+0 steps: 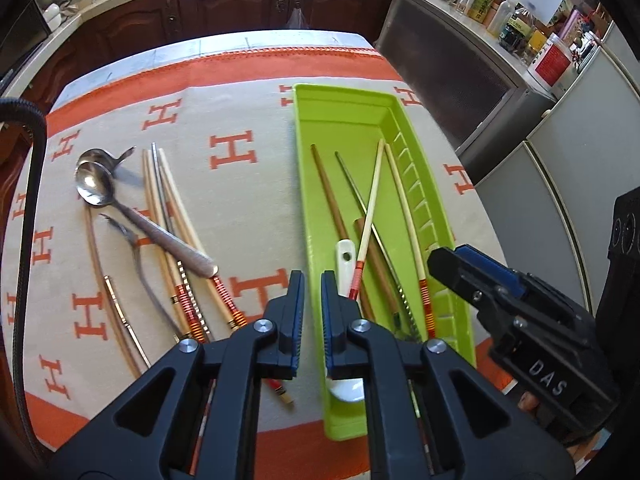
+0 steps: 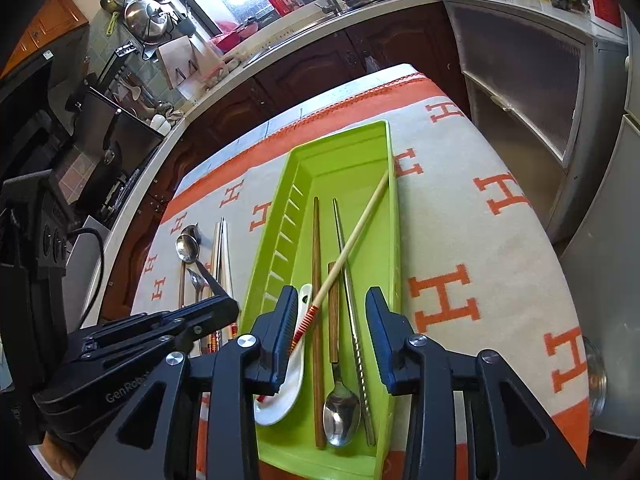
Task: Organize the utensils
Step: 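Withdraw both tools from the tray back over the utensil pile, then grasp a gold-handled spoon with the right tool while the left grasps a brown chopstick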
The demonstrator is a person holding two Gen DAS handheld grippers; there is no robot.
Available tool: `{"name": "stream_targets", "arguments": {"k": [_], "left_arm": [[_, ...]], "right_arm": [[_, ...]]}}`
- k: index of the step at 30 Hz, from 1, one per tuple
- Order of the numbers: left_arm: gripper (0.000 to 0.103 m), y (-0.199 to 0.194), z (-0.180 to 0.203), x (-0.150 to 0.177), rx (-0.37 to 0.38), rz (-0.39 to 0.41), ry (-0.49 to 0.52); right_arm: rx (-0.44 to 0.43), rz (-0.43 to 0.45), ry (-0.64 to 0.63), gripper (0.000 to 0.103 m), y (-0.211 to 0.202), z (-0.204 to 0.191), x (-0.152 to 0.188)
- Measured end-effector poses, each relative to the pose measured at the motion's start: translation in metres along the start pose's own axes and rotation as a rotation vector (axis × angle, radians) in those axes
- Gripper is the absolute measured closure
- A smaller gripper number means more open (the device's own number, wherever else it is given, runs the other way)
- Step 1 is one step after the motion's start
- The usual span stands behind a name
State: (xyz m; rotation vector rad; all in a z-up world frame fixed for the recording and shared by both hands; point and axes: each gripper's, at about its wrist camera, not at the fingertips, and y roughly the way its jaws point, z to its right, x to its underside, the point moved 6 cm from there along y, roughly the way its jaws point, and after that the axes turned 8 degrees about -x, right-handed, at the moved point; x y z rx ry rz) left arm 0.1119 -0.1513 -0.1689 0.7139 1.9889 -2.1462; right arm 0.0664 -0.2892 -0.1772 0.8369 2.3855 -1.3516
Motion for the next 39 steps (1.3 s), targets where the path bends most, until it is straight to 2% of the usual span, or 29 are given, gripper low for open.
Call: {"name": "stream_targets", "arguments": {"k": [2,4,5,10,17,24,28,33,39], "left_arm": [[0.080,-0.006,-0.007,0.004,-0.004,0.011,-0.009],[0.056,-0.013,-0.013,0.006,-0.005,0.031,-0.016],[0.054,-0.017,-0.015,0.007,-0.007,0.046,-0.018],[0.054,-0.039,-0.026,0.012,-0.026,0.104,-0.017],[0.054,-0.061,-0.049,0.019,-0.055,0.147,-0.035],[0.054,-0.091,-0.106,0.024,-0.144,0.266,-0.074],[0.054,-0.099,-0.143,0.029,-0.168,0.294,-0.120],[0.054,-0.098,-0.188,0.036,-0.130,0.263,-0.193],[0.054,-0.080,-0.226,0.044,-0.134,0.212,-0.256]], "right_arm": [[0.003,-0.002,0.000,0.067,-0.001,-0.002,0.003],[0.004,-0.004,-0.003,0.067,-0.002,-0.004,0.005],[0.005,-0.004,-0.005,0.067,-0.003,-0.005,0.006],[0.012,-0.003,-0.023,0.067,-0.008,-0.015,0.012],[0.008,-0.001,-0.081,0.067,-0.016,-0.044,0.015],[-0.014,-0.012,-0.177,0.067,-0.014,-0.089,0.017],[-0.020,-0.025,-0.223,0.066,-0.005,-0.117,0.015],[-0.042,-0.071,-0.257,0.066,0.020,-0.150,0.016],[-0.087,-0.152,-0.308,0.066,0.060,-0.180,0.024]]}}
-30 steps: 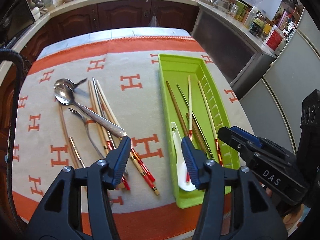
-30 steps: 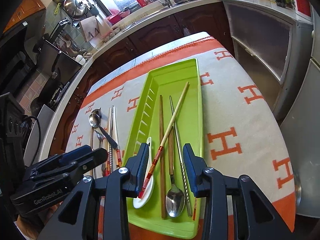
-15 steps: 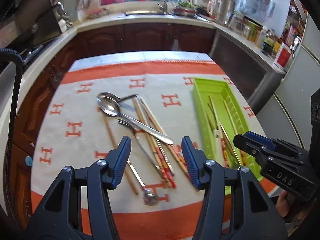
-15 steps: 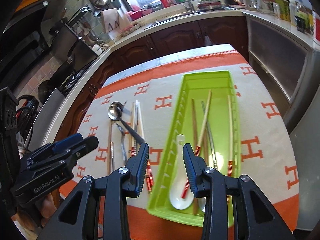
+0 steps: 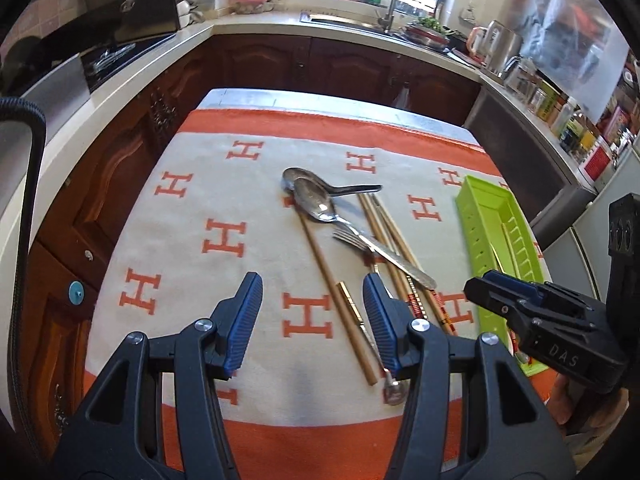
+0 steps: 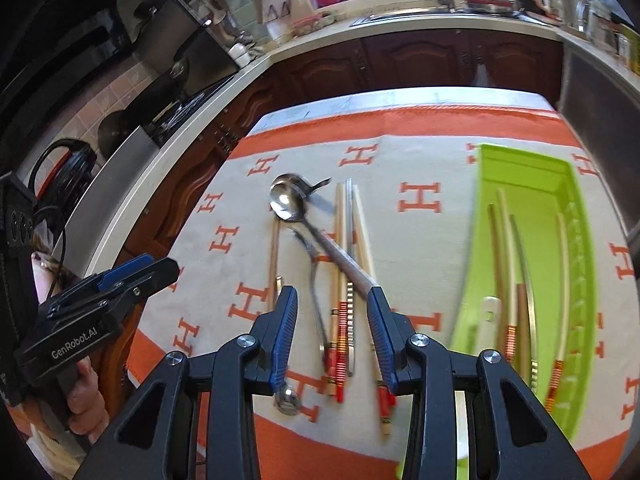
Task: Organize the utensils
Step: 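Grasp a gold-handled spoon with the right tool while the left grasps a brown chopstick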
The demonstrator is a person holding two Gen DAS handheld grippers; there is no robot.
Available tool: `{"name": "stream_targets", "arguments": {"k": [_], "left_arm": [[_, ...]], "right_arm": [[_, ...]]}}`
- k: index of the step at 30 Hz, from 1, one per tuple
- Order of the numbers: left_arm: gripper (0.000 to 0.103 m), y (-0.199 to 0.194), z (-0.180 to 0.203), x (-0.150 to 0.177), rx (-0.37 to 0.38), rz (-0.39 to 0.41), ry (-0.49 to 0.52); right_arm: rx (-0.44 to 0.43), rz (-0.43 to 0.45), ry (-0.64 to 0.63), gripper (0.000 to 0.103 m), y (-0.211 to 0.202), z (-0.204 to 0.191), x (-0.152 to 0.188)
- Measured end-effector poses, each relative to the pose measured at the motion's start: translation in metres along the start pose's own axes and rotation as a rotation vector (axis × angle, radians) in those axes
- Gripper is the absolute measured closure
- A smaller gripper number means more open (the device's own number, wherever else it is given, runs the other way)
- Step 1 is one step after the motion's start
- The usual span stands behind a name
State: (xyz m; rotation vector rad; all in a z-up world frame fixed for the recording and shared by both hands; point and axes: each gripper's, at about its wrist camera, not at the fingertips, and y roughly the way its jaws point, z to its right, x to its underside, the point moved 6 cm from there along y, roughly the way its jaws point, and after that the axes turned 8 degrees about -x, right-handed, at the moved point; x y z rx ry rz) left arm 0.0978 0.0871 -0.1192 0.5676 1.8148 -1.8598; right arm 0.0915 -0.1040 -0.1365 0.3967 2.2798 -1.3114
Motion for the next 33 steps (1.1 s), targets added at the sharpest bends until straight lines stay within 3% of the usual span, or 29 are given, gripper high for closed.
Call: {"name": "stream_targets", "arguments": {"k": [6,12,18,33], "left_arm": [[0.054,0.031,-0.017,0.009,-0.017,-0.045,-0.023],[0.070,0.059,-0.021,0.021,0.003,-0.101,-0.021],[0.072,0.077,-0.023,0.030,0.016,-0.140,-0.029],[0.071,0.101,-0.021,0.030,0.051,-0.201,-0.078]], "right_arm": [[-0.024,-0.058,-0.104,0.070,0.043,-0.031,0.000],[-0.022,-0.154,-0.145,0.082,0.092,-0.042,0.012],[-0.001,-0.235,-0.162,0.089,0.124,-0.038,0.032],[0.097,-0.226,-0.341,0.091,0.122,-0.048,0.058]]}}
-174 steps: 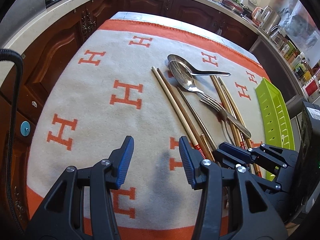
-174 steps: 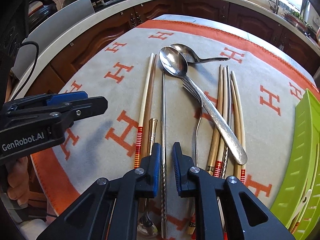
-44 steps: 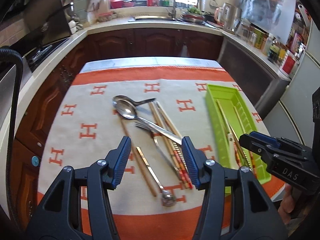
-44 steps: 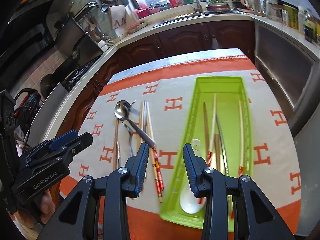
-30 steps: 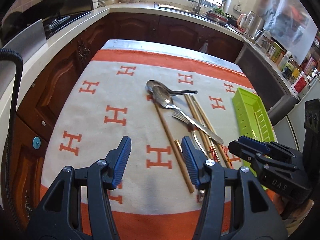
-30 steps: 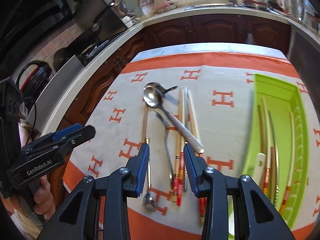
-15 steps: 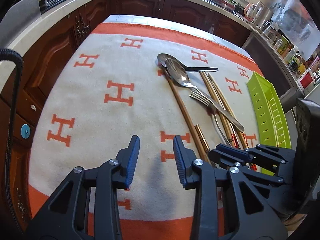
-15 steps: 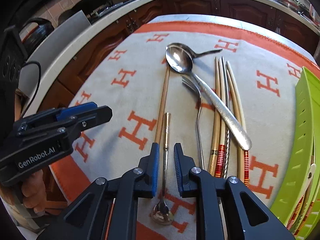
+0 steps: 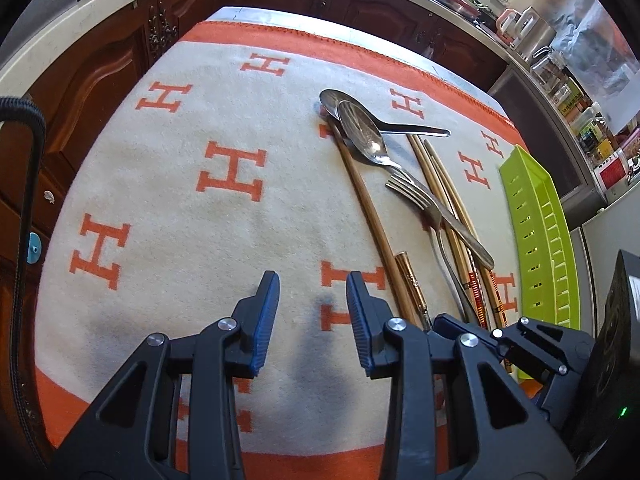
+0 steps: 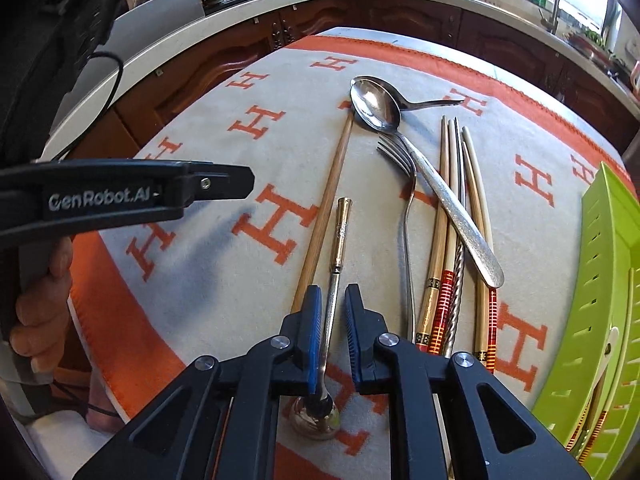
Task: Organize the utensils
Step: 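Grasp a gold-handled spoon with the right tool while the left grasps a brown chopstick, then lift the gold-handled spoon and brown chopstick off the blanket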
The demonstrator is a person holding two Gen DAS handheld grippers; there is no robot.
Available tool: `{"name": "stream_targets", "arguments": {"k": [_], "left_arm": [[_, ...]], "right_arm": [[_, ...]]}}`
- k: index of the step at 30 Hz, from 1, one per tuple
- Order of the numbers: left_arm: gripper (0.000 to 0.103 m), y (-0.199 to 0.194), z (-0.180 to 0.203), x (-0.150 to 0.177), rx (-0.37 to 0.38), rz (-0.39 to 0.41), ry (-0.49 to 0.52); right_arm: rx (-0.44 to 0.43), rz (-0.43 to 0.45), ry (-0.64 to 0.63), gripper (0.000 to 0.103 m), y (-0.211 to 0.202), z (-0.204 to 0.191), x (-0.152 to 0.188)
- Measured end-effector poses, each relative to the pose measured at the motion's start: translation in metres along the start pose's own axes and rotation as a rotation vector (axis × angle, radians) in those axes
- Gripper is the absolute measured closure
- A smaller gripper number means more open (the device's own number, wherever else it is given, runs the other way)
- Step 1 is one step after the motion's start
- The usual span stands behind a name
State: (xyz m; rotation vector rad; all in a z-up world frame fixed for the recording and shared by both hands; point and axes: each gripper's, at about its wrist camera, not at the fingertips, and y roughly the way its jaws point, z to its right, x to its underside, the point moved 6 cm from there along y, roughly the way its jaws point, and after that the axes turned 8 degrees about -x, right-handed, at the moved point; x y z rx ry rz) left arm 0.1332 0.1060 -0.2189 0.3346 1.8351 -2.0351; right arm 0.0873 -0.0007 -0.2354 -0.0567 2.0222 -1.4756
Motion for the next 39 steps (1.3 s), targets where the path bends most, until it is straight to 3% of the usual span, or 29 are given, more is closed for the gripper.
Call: {"name": "stream_targets", "arguments": {"k": [3,5,16,26,27,29,39], "left_arm": [[0.071,0.003,0.005,-0.002,0.006,-0.007,0.001],[0.071,0.006,0.008,-0.003,0.007,-0.014,0.003],[0.071,0.024,0.036,-0.010,0.027,-0.073,0.004],[0.068,0.031,0.055,-0.013,-0.099,-0.016,0.069],[0.070,0.031,0.057,-0.012,-0.114,-0.004,0.075],[0.095,0.030,0.057,-0.011,-0.118,0.010,0.077],[0.099,0.011,0.050,0.003,-0.083,0.035,0.063]], "right_arm": [[0.039,0.005,-0.038,0.091,0.000,-0.006,0.002],[0.046,0.003,-0.029,0.099,-0.001,-0.005,0.003],[-0.104,0.049,0.221,0.099,-0.030,0.036,0.004],[-0.154,0.105,0.269,0.099,-0.053,0.050,0.005],[-0.158,0.109,0.272,0.099,-0.053,0.049,0.006],[-0.171,0.121,0.280,0.100,-0.057,0.051,0.008],[-0.213,0.168,0.284,0.100,-0.071,0.048,0.012]]}}
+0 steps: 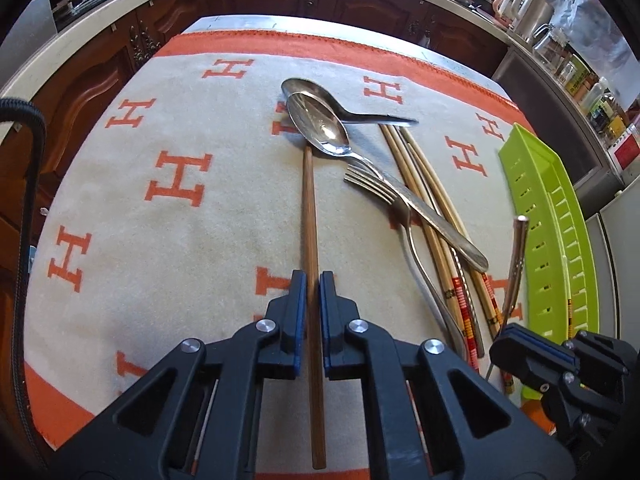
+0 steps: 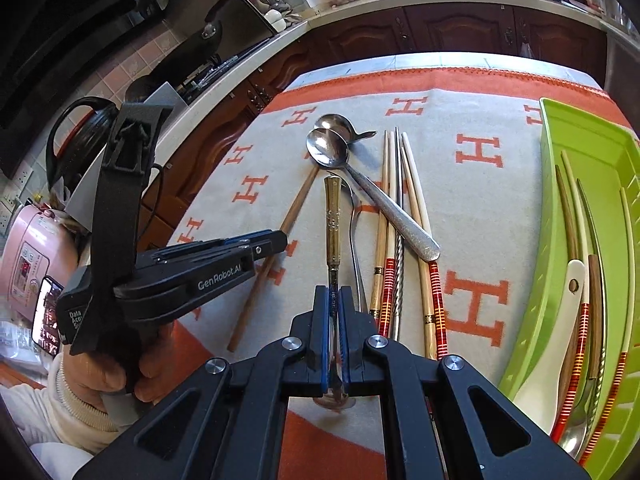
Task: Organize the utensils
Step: 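Lift the gold-handled spoon and brown chopstick off the blanket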
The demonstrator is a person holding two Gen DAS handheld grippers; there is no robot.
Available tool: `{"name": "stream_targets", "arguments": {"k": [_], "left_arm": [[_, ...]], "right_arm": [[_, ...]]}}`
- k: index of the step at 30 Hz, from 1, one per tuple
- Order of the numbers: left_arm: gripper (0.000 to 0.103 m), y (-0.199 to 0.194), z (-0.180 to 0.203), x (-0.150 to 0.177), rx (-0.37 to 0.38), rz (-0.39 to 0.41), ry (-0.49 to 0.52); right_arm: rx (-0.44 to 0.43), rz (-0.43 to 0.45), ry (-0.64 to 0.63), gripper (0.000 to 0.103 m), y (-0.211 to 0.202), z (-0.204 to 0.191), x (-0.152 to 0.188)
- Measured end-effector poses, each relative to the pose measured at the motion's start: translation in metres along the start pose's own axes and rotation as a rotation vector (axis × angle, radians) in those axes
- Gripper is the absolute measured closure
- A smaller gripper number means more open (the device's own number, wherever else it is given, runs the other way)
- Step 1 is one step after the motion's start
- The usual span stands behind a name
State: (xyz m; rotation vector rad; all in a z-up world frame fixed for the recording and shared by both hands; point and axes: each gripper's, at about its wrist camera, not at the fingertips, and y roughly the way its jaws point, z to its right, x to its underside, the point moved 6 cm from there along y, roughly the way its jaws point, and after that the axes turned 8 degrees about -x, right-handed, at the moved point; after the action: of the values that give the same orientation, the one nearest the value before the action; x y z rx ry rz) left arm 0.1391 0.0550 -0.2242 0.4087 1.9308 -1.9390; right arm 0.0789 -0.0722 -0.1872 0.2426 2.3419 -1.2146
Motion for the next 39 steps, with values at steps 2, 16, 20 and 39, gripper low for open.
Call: {"name": "stream_targets", "arguments": {"k": [2,16,20,39], "left_arm": [[0.099,-0.005,-0.001,0.003,0.003,0.002,0.002],[0.099,-0.026,-0.025,0.020,-0.017,0.030,-0.009],[0.099,-0.030,-0.029,0.021,-0.018,0.036,-0.014],[0.099,-0.025,-0.035,0.024,0.004,0.024,-0.024]], "right_arm": [[-0.005,0.004,-0.006,0.100,-0.003,-0.003,0.001],[0.011,-0.147,-0.112,0.100,0.061,-0.018,0.017],[0.023,-0.173,-0.126,0.099,0.062,-0.020,0.022],[0.200,-0.267,-0.357,0.073,0.050,-0.037,0.051]]}}
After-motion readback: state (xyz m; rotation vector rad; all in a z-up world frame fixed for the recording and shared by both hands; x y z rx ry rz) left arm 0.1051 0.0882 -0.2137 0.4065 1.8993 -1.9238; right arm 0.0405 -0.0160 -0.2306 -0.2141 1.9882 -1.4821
